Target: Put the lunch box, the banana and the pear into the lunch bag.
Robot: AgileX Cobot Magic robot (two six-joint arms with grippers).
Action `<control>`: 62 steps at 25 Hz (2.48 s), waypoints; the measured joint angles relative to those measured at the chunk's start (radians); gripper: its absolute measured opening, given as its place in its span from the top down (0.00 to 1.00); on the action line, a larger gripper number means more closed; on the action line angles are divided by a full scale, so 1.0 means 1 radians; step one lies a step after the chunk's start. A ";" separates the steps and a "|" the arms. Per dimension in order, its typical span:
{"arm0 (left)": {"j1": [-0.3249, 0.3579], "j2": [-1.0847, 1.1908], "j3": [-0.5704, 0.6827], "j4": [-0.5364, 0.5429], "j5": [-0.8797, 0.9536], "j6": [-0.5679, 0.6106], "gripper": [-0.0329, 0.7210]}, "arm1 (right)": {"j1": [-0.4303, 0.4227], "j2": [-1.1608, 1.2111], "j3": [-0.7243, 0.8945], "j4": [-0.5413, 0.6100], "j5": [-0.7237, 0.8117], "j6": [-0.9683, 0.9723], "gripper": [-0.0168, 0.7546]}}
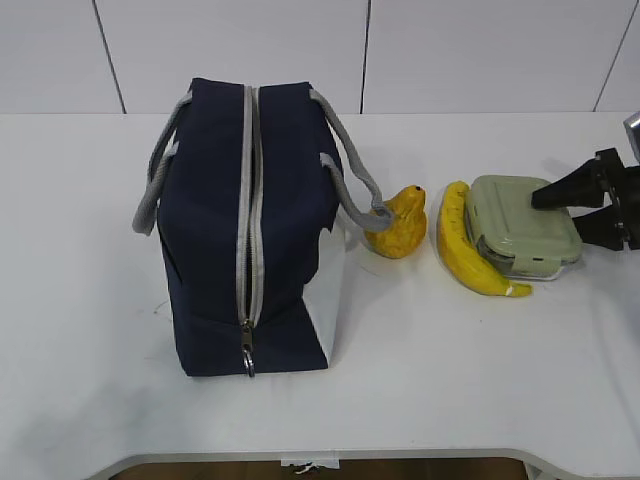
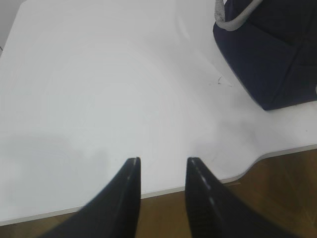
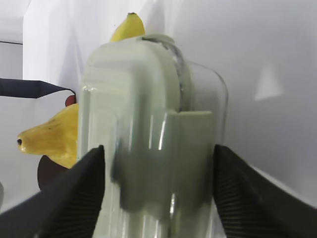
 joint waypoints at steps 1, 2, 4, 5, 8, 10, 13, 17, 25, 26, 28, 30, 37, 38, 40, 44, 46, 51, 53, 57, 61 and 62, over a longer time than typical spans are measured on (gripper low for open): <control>0.000 0.000 0.000 0.000 0.000 0.000 0.64 | 0.000 0.000 0.000 0.000 -0.002 0.000 0.30; 0.000 0.000 0.000 0.000 0.000 0.000 0.64 | 0.000 0.000 0.000 -0.004 -0.002 0.000 0.32; 0.000 0.000 0.000 0.000 0.000 0.000 0.64 | 0.002 0.000 0.000 -0.021 -0.002 0.000 0.34; 0.000 0.000 0.000 0.000 0.000 0.000 0.64 | 0.002 0.000 0.000 -0.025 -0.002 0.000 0.35; 0.000 0.000 0.000 0.000 0.000 0.000 0.64 | 0.002 0.000 -0.002 -0.032 0.002 0.000 0.38; 0.000 0.000 0.000 0.000 0.000 0.000 0.64 | 0.002 0.000 -0.002 -0.035 0.004 0.000 0.39; 0.000 0.000 0.000 0.000 0.000 0.000 0.64 | 0.002 0.000 -0.002 -0.037 0.011 0.002 0.43; 0.000 0.000 0.000 0.000 0.000 0.000 0.64 | 0.002 0.000 -0.002 -0.037 0.012 0.004 0.46; 0.000 0.000 0.000 0.000 0.000 0.000 0.64 | 0.002 -0.002 -0.002 -0.041 0.012 0.036 0.50; 0.000 0.000 0.000 0.000 0.000 0.000 0.64 | 0.002 -0.002 -0.002 -0.041 0.012 0.036 0.50; 0.000 0.000 0.000 0.000 0.000 0.000 0.64 | 0.004 -0.002 -0.024 -0.066 0.014 0.090 0.50; 0.000 0.000 0.000 0.000 0.000 0.000 0.64 | 0.004 -0.008 -0.035 -0.084 0.014 0.133 0.50; 0.000 0.000 0.000 0.000 0.000 0.000 0.64 | 0.006 -0.100 -0.035 -0.168 -0.011 0.236 0.50; 0.000 0.000 0.000 -0.002 0.000 0.000 0.64 | 0.006 -0.121 -0.035 -0.171 -0.009 0.257 0.50; 0.000 0.007 -0.004 -0.007 0.005 0.000 0.64 | 0.006 -0.153 -0.035 -0.172 -0.009 0.292 0.50; 0.000 0.058 -0.071 -0.042 0.017 0.000 0.64 | 0.006 -0.228 -0.035 -0.175 -0.003 0.352 0.50; 0.000 0.117 -0.116 -0.063 0.017 0.000 0.64 | 0.006 -0.287 -0.035 -0.177 0.001 0.402 0.50; 0.000 0.308 -0.193 -0.177 0.006 0.000 0.64 | 0.006 -0.372 -0.035 -0.175 0.010 0.462 0.50; 0.000 0.388 -0.215 -0.227 0.005 0.004 0.64 | 0.010 -0.401 -0.035 -0.175 0.014 0.483 0.50; 0.000 0.548 -0.264 -0.346 -0.014 0.009 0.63 | 0.054 -0.445 -0.035 -0.131 0.016 0.493 0.50; 0.000 0.695 -0.327 -0.486 -0.018 0.011 0.61 | 0.124 -0.458 -0.035 -0.055 0.022 0.494 0.50; 0.000 0.732 -0.344 -0.522 -0.016 0.011 0.58 | 0.149 -0.459 -0.035 -0.035 0.024 0.494 0.50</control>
